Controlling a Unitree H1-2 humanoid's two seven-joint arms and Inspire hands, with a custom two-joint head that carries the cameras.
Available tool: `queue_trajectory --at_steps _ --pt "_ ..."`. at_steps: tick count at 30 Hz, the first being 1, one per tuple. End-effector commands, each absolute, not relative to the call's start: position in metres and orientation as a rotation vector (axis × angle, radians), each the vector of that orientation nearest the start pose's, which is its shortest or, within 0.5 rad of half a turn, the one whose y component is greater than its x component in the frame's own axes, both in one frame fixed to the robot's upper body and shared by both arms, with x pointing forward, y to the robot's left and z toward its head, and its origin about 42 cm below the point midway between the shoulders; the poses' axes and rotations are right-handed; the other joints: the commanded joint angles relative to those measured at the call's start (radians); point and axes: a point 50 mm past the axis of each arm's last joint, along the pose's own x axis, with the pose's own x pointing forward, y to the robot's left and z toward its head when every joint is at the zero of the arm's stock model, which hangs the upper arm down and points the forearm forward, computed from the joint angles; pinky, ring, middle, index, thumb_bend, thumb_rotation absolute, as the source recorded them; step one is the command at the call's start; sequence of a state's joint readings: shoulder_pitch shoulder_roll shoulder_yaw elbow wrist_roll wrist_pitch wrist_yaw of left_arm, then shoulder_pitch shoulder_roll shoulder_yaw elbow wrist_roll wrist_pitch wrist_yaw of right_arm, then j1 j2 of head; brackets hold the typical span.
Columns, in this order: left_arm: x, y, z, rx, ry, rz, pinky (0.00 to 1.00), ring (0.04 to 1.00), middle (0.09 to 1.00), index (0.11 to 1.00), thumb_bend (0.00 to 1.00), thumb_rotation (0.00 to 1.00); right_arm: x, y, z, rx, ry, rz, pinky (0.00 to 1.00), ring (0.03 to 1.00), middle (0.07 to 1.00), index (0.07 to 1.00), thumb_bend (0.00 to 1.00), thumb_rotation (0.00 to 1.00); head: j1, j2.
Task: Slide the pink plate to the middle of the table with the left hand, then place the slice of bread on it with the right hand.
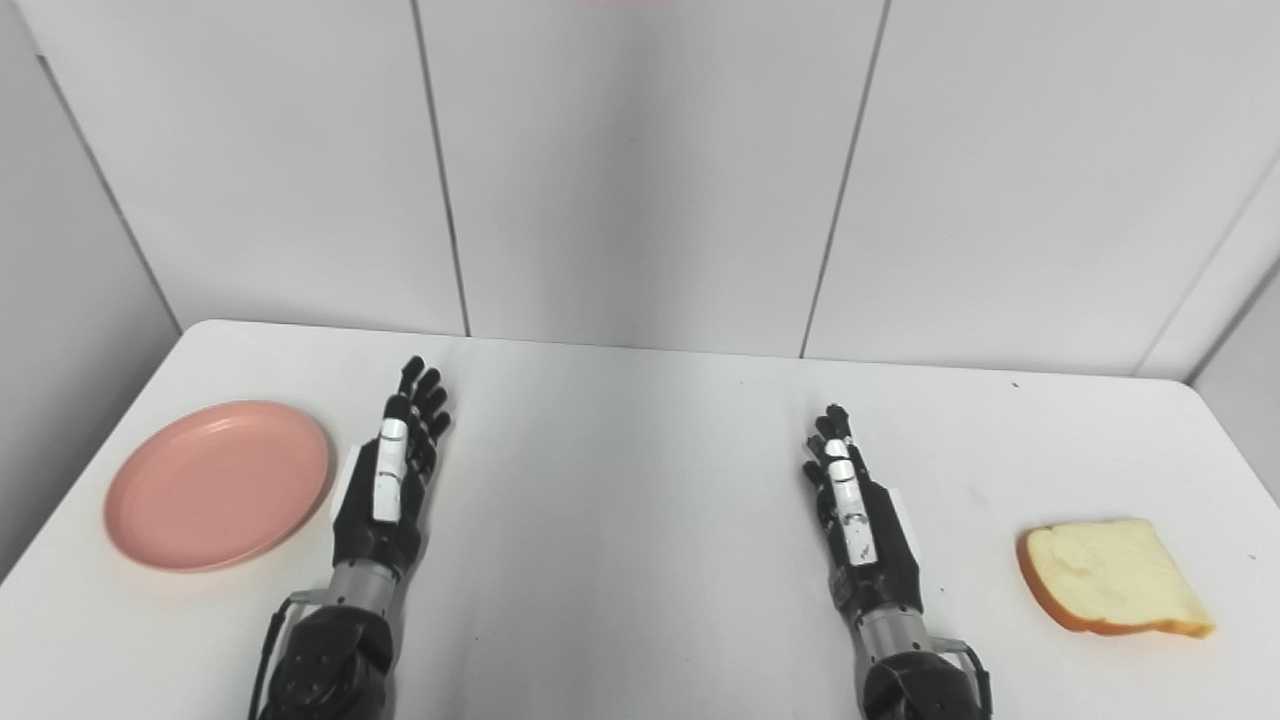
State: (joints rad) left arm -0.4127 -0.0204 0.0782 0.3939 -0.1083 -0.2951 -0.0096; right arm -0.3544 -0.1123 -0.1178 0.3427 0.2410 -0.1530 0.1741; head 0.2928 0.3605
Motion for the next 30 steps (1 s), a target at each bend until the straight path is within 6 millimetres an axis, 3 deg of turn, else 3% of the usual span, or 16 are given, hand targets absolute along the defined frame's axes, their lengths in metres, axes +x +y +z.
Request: queue_trajectory --at_steps 1,13,23,30 --pt "0.422 0.194 0.176 -0.090 -0.427 -0.022 1.00 1.000 1.000 1.000 0.77 0.99 0.398 -0.256 0.137 0.143 -0.246 0.108 1.00 0.999 1.000 1.000 0.64 0.91 0.002 0.000" --pt "0.421 0.263 0.213 -0.001 -0.437 0.065 1.00 1.000 1.000 1.000 0.74 1.00 0.393 -0.268 0.139 0.145 -0.237 0.100 1.00 1.000 1.000 1.000 0.61 0.93 0.075 -0.013" --pt "0.413 0.298 0.226 -0.014 -0.416 0.159 1.00 0.998 1.000 0.993 0.73 1.00 0.385 -0.271 0.151 0.138 -0.241 0.107 1.00 1.000 1.000 1.000 0.57 0.97 0.115 -0.017" --pt "0.408 0.329 0.232 0.032 -0.389 0.216 1.00 0.988 0.997 0.989 0.78 1.00 0.383 -0.273 0.157 0.133 -0.235 0.114 1.00 1.000 1.000 1.000 0.58 0.97 0.140 0.000"
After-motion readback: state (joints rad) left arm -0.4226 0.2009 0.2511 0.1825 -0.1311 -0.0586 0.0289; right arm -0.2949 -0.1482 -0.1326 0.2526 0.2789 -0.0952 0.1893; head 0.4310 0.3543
